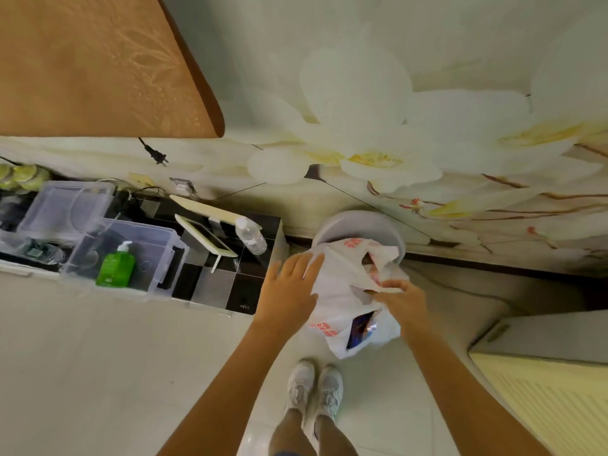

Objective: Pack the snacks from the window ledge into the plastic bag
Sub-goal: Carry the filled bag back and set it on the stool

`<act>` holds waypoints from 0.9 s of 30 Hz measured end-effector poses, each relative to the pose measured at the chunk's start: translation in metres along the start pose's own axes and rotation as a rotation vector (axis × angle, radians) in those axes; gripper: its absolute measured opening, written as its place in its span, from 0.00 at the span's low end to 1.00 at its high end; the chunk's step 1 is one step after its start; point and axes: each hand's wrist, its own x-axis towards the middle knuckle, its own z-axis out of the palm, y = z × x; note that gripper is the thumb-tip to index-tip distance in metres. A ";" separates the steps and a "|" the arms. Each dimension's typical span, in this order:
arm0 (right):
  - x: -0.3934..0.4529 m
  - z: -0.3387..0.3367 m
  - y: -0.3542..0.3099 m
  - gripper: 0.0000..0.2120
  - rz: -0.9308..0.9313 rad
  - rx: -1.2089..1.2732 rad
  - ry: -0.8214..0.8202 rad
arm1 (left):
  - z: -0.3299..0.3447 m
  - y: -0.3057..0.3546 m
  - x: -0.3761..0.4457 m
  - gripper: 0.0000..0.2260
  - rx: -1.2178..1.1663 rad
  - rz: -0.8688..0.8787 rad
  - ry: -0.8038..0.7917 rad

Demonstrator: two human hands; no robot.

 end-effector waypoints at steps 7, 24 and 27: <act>0.032 0.023 0.000 0.09 -0.159 -0.199 0.014 | 0.008 0.007 0.023 0.29 0.030 0.048 -0.058; 0.024 0.036 0.030 0.16 -0.285 -0.588 0.145 | 0.023 0.003 0.012 0.29 0.050 0.054 -0.122; 0.020 0.036 0.029 0.17 -0.287 -0.580 0.157 | 0.025 -0.001 0.010 0.29 0.064 0.056 -0.128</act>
